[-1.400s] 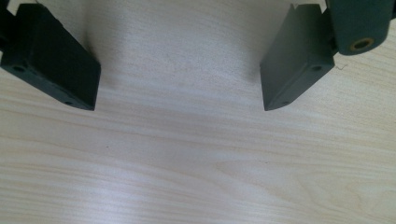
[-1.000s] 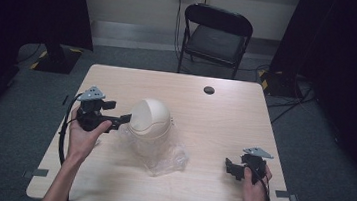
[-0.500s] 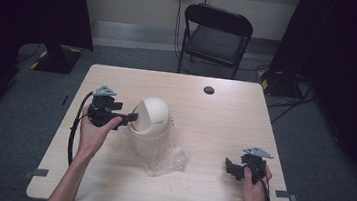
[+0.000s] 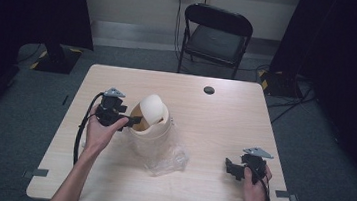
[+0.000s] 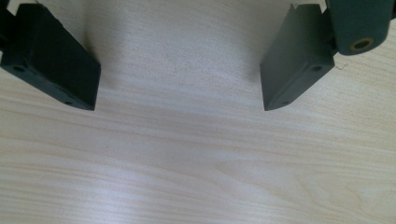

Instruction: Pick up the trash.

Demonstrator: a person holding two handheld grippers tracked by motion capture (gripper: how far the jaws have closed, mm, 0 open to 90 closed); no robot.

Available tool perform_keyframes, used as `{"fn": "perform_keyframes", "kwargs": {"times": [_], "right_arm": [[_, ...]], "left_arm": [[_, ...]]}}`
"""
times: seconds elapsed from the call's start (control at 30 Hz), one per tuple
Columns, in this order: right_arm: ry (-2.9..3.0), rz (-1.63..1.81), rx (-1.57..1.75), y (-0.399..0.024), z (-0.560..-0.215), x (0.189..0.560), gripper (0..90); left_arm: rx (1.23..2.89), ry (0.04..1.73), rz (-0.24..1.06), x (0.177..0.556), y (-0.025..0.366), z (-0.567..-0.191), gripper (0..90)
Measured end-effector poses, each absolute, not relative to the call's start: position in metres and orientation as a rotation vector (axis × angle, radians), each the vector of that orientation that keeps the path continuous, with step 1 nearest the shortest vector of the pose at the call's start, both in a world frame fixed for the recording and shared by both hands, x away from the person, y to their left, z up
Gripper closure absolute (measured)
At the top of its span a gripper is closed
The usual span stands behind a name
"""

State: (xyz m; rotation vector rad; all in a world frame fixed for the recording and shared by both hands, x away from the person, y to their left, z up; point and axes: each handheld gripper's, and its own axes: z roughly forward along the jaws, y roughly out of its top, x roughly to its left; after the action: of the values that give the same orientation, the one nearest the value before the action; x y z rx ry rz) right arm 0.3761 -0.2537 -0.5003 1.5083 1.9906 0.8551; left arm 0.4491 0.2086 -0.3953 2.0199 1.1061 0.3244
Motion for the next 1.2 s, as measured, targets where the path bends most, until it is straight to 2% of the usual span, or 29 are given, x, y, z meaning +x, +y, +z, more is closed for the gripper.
{"fn": "perform_keyframes", "kwargs": {"times": [0.1,0.5,0.77,0.83,1.2], "right_arm": [[1.991,0.855,1.508,-0.254,-0.5,0.376,11.4],[1.991,0.855,1.508,-0.254,-0.5,0.376,11.4],[1.989,0.855,1.508,-0.254,-0.5,0.376,11.3],[1.991,0.855,1.508,-0.254,-0.5,0.376,11.3],[1.991,0.855,1.508,-0.254,-0.5,0.376,11.4]], "left_arm": [[2.021,1.107,0.296,0.45,0.206,-0.397,20.2],[2.087,1.103,0.317,0.451,0.196,-0.4,19.6],[1.98,1.072,0.304,0.44,0.212,-0.389,19.7],[1.971,1.061,0.348,0.433,0.22,-0.383,19.6],[1.857,1.046,0.341,0.414,0.255,-0.385,19.8]]}}
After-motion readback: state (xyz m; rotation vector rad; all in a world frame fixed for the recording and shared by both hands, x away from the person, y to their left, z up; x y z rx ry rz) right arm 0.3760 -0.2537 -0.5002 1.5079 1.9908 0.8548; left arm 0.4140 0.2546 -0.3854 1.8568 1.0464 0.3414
